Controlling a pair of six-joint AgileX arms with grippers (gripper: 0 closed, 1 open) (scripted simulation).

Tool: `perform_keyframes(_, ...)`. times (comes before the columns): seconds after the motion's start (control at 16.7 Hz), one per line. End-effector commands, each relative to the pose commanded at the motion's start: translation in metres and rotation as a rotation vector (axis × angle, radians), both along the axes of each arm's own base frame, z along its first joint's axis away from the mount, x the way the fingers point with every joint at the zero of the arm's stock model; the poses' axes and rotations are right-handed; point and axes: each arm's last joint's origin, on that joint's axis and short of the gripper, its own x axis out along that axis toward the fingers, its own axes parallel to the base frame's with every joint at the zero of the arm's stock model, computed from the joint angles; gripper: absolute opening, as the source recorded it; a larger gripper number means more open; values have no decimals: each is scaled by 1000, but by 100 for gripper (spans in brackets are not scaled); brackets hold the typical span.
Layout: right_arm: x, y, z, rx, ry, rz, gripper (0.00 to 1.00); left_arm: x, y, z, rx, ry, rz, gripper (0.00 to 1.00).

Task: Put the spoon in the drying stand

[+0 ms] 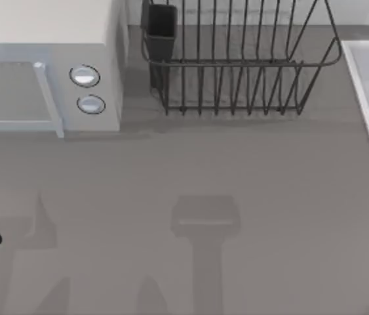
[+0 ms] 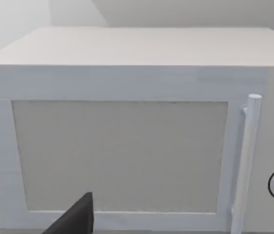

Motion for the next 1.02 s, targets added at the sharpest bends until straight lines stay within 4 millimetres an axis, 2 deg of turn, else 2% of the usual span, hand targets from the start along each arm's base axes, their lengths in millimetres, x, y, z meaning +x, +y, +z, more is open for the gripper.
perform_keyframes(0.18,-7,7,29,-21,-24,0,0,0,0,0,0,0,0,100)
perform_keyframes(0.6,-4,9,31,-36,-29,4,0,0,0,0,0,0,0,100)
perform_keyframes(0.72,8,17,35,-102,-53,24,0,0,0,0,0,0,0,100)
perform_keyframes(0.84,28,32,40,-207,-104,63,0,0,0,0,0,0,0,100)
perform_keyframes(1.02,69,79,48,-384,-245,152,0,0,0,0,0,0,0,100)
